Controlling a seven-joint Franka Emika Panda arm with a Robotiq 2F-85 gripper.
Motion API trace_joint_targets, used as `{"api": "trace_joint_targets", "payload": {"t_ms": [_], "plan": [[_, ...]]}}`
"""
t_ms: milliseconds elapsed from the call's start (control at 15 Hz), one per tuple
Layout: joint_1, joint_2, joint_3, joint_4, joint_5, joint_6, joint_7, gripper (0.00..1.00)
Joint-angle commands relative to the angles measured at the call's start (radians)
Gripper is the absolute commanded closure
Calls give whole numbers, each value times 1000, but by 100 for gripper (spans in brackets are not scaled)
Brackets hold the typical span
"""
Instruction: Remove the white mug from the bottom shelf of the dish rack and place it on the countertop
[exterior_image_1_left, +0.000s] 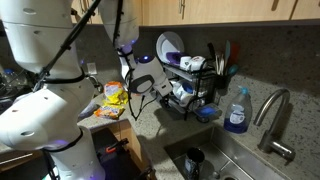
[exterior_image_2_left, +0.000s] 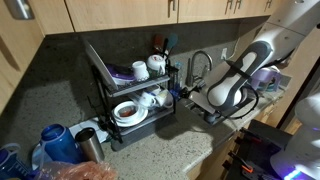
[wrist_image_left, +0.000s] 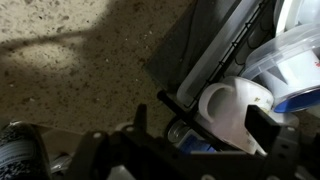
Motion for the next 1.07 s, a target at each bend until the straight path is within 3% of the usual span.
{"api": "trace_joint_targets", "payload": {"t_ms": [0, 67, 133, 200, 267, 333, 467, 600, 733, 1000], "plan": [[35, -36, 7, -14, 55, 0, 26, 0], [65, -68, 5, -28, 109, 0, 31, 0], [219, -93, -124, -40, 113, -3, 97, 0], [266, -139, -142, -57, 159, -4, 120, 0], [245, -135, -74, -52, 296, 0, 48, 0], [284, -123, -119, -15, 373, 0, -15, 0], [275, -163, -60, -13, 556, 0, -99, 0], [227, -239, 53, -38, 733, 1, -160, 0], [101, -259, 222, -14, 890, 1, -246, 0], [-112, -342, 560, -13, 1014, 1, -229, 0]]}}
